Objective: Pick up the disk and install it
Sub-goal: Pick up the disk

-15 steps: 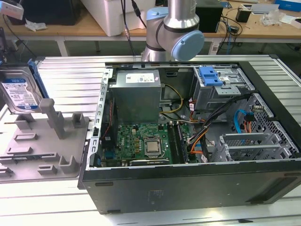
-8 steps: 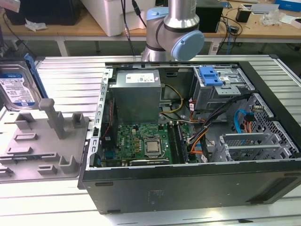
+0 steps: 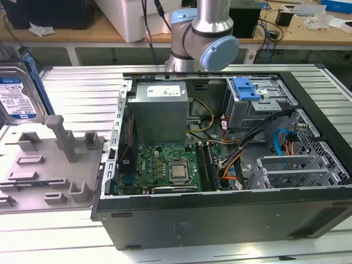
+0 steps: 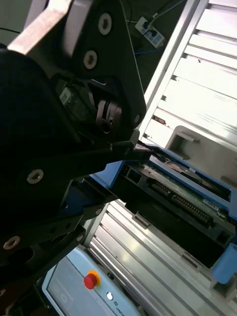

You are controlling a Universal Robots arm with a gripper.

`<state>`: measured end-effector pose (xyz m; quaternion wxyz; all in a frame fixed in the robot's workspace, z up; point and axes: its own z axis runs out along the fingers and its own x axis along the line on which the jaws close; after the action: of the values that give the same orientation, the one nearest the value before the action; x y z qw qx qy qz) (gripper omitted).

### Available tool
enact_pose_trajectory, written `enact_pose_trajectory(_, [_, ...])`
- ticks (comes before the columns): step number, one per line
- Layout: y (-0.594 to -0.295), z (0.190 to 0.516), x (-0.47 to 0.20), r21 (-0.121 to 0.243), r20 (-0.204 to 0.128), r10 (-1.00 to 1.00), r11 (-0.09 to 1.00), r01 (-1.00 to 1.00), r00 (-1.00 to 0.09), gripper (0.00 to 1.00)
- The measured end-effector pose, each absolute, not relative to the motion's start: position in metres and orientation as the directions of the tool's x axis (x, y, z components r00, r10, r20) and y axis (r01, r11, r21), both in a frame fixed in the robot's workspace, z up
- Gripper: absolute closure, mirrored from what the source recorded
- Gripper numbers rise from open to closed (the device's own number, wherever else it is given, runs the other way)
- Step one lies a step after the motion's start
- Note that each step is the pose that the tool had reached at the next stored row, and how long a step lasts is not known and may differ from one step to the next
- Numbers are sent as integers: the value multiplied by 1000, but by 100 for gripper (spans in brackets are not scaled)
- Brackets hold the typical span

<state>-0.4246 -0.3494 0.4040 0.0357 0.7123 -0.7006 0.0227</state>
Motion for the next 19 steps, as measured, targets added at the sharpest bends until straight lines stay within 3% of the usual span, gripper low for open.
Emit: enact_pose_trajectory(19, [-349, 463, -425, 19, 83, -996, -16, -1000, 17, 63])
